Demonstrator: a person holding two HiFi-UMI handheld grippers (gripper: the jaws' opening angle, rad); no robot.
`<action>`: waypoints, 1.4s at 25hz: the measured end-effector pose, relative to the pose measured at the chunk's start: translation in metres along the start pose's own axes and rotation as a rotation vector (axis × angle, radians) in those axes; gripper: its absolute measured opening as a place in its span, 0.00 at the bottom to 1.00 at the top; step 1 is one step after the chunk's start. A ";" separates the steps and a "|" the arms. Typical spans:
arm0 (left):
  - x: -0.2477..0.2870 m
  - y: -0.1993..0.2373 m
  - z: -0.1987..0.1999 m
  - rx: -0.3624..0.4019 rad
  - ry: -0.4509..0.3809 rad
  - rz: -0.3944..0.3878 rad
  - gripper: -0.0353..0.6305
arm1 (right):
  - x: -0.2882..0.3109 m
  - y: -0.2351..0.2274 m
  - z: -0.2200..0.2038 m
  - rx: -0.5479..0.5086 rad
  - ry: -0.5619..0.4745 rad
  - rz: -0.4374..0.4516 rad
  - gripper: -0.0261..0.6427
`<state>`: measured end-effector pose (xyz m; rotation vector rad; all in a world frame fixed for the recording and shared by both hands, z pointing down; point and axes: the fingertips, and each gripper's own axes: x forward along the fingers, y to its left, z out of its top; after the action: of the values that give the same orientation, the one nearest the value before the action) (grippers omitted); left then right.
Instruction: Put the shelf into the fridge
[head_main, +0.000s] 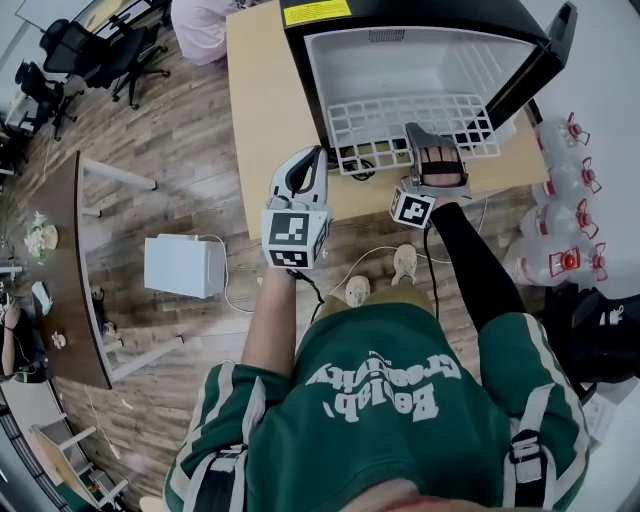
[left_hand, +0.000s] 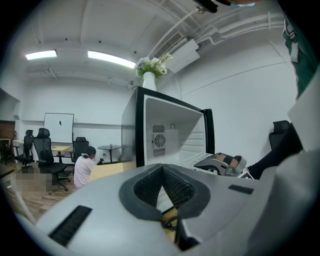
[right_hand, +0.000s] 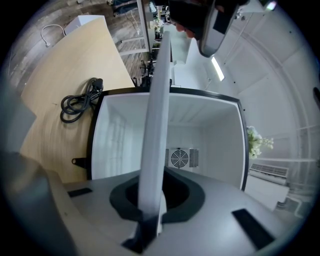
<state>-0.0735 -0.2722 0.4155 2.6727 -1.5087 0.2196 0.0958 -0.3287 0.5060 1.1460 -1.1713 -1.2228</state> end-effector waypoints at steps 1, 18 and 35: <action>0.001 -0.001 0.000 -0.001 0.001 -0.002 0.05 | 0.000 -0.001 0.000 -0.002 -0.002 -0.003 0.07; 0.015 -0.009 -0.011 -0.018 0.020 -0.017 0.05 | -0.002 0.003 0.000 0.010 -0.011 0.026 0.07; 0.017 -0.010 -0.017 -0.021 0.035 -0.012 0.05 | 0.000 -0.008 -0.006 0.132 0.049 0.055 0.08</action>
<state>-0.0578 -0.2792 0.4349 2.6470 -1.4770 0.2471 0.1008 -0.3292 0.4972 1.2268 -1.2527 -1.0832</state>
